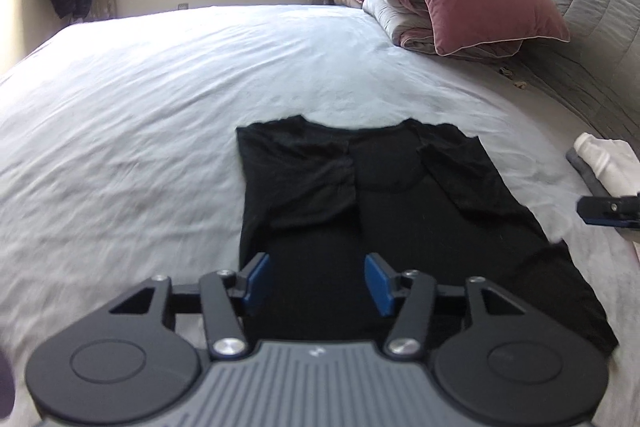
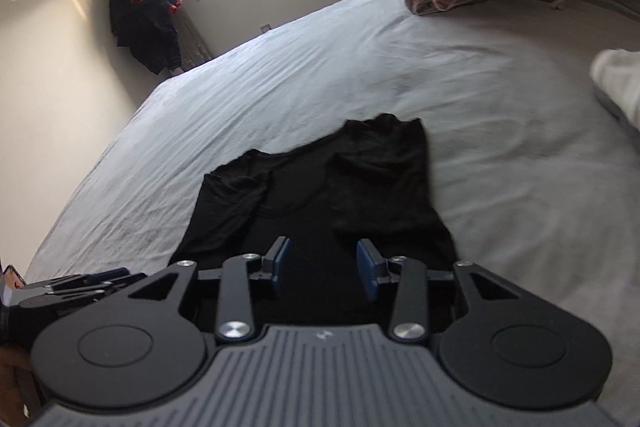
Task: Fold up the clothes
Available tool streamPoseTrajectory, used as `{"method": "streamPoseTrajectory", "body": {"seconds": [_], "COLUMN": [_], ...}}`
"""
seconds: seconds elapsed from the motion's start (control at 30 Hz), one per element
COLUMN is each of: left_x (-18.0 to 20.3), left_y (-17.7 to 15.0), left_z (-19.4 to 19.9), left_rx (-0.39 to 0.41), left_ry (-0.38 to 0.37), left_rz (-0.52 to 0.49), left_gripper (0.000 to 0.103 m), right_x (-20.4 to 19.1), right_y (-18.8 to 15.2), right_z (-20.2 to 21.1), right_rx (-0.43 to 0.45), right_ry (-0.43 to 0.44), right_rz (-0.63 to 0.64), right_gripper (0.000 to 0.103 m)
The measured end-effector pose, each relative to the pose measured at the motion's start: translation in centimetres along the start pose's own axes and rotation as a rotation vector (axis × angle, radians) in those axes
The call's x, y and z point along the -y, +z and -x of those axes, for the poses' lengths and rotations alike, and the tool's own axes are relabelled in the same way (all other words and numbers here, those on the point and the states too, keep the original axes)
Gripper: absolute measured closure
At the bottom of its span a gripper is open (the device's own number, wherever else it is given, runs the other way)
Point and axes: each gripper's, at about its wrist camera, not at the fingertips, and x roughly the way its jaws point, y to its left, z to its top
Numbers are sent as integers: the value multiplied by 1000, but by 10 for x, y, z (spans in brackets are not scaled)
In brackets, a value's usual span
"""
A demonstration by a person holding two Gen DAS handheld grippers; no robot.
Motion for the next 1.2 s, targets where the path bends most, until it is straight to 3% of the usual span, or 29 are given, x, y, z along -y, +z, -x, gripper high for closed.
{"method": "streamPoseTrajectory", "body": {"seconds": [0.17,0.33,0.47,0.63,0.83,1.2], "left_x": [-14,-32,-43,-58,-79,-85], "left_y": [-36,-77,-104,-114,-124,-133], "left_z": [23,25,16,19,32,23], "left_rx": [-64,-127,-145,-143,-190,-213], "left_ry": [18,-22,-92,-182,-260,-376], "left_rz": [51,156,239,313,401,428], "left_gripper": [47,47,49,49,51,48], "right_x": [19,41,69,90,110,129], "right_y": [-24,-50,-71,-78,-83,-88], "right_z": [24,38,41,34,34,38], "right_rx": [-60,-95,-132,-247,-279,-305], "right_ry": [-51,-98,-38,116,143,213], "right_rz": [39,58,-45,-198,-254,-311], "right_gripper": [58,58,58,58,58,58]}}
